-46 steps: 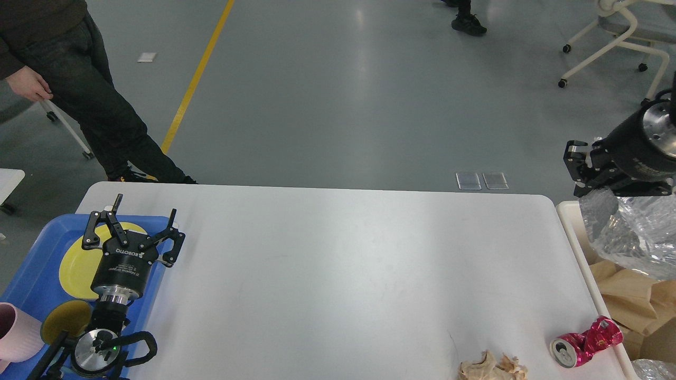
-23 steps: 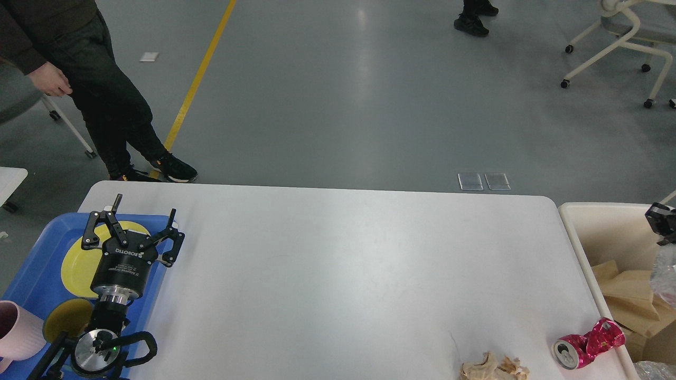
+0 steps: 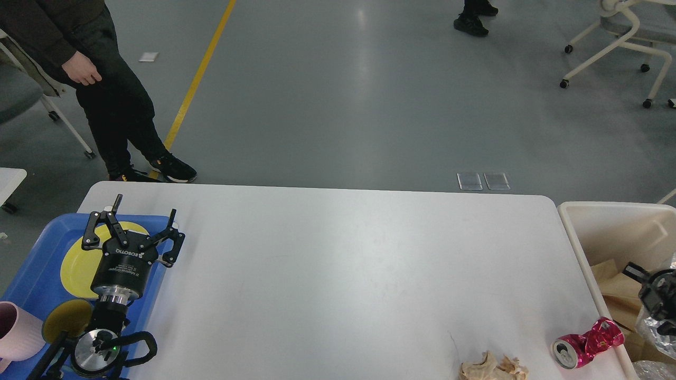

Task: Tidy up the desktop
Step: 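Release the container in the bin and raise the right gripper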

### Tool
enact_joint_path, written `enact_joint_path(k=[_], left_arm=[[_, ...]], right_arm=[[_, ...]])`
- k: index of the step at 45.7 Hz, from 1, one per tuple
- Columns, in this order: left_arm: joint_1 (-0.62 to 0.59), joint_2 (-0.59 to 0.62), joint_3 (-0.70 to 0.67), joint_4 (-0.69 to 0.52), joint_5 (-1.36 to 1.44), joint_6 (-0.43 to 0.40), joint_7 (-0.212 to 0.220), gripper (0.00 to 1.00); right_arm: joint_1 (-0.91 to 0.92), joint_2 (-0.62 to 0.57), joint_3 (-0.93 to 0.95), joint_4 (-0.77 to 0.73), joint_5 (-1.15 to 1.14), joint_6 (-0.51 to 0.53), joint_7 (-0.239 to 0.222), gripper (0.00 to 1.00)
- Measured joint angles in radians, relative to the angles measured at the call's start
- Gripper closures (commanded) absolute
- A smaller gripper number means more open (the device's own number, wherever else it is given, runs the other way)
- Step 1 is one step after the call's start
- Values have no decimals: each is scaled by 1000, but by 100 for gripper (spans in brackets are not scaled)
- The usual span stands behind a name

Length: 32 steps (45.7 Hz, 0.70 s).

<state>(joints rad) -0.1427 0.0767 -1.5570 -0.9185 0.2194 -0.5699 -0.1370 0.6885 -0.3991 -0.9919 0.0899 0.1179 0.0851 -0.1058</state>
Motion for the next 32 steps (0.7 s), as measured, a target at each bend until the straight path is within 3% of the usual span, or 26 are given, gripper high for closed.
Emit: enact_joint_path(k=[13, 14, 15, 16, 18, 20, 32], left_arm=[[0, 0, 0, 0, 0, 0, -1, 4], [0, 0, 0, 0, 0, 0, -1, 4], [0, 0, 0, 0, 0, 0, -1, 4], [0, 0, 0, 0, 0, 0, -1, 4], [0, 0, 0, 0, 0, 0, -1, 4], [0, 0, 0, 0, 0, 0, -1, 4], [0, 0, 0, 0, 0, 0, -1, 4]], right_arm=[[-38, 22, 1, -5, 2, -45, 0, 100], [-39, 23, 0, -6, 2, -45, 0, 89], [-40, 24, 0, -6, 2, -45, 0, 72], [-40, 25, -1, -6, 2, -46, -1, 49], [-42, 27, -1, -6, 2, -50, -1, 18], [-42, 28, -1, -7, 5, -59, -1, 1], [-41, 43, 4, -4, 13, -157, -2, 0]])
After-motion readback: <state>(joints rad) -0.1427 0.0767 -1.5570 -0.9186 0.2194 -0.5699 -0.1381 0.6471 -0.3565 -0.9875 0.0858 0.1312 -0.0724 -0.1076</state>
